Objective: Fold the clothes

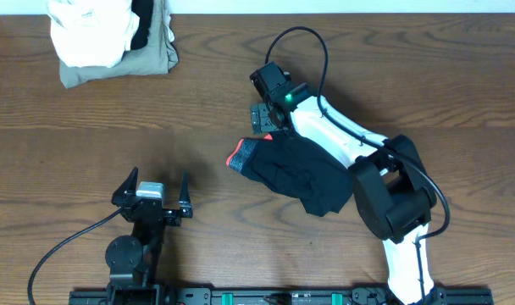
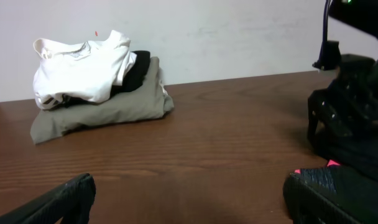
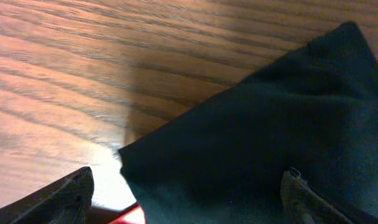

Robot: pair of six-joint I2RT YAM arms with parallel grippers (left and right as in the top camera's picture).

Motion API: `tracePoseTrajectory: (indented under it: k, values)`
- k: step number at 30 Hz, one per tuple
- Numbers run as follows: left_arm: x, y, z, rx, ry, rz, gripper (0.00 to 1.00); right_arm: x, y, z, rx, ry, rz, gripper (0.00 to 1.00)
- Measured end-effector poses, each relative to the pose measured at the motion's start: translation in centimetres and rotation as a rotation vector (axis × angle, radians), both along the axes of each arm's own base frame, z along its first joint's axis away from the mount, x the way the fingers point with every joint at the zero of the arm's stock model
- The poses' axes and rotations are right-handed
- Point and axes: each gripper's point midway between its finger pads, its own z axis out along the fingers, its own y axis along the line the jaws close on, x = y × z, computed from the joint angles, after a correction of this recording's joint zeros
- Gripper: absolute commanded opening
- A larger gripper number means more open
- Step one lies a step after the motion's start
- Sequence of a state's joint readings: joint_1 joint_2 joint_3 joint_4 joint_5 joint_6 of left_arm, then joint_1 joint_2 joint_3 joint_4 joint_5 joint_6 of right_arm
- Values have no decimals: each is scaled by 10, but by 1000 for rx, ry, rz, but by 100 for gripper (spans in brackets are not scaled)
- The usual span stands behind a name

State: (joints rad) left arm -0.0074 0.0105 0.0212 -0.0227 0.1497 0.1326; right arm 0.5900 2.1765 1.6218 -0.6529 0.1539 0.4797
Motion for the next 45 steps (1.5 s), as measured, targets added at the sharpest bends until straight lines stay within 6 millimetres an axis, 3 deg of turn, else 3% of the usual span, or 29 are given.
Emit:
tracePoseTrajectory:
  k: [3, 7, 11, 18, 23, 26, 30, 34, 36, 39, 45]
  values:
    - [0, 0, 0, 0, 0, 0, 98, 1, -4, -6, -19, -1, -21, 75]
    - [0, 0, 0, 0, 0, 0, 98, 4, -8, -7, -36, -11, -39, 44]
    - [0, 0, 0, 0, 0, 0, 98, 5, -12, -7, -49, -16, -57, 1]
    - [0, 0, 0, 0, 0, 0, 98, 2, -14, -7, -54, -4, -62, 1]
    - [0, 0, 0, 0, 0, 0, 98, -10, -21, 2, -84, 38, -41, 1]
    - [0, 0, 0, 0, 0, 0, 98, -17, -28, 25, -89, 39, -31, 1]
    - [0, 0, 0, 0, 0, 0, 98, -27, -48, 81, -75, -1, -48, 1]
    - [0, 0, 0, 0, 0, 0, 98, -41, -84, 133, -88, -35, -95, 1]
    - [0, 0, 0, 0, 0, 0, 98, -50, -111, 148, -135, -29, -137, 1]
    - [0, 0, 0, 0, -1, 0, 98, -62, -154, 158, -227, -4, -221, 1]
    - [0, 0, 0, 0, 0, 0, 98, -71, -225, 159, -334, 61, -395, 1]
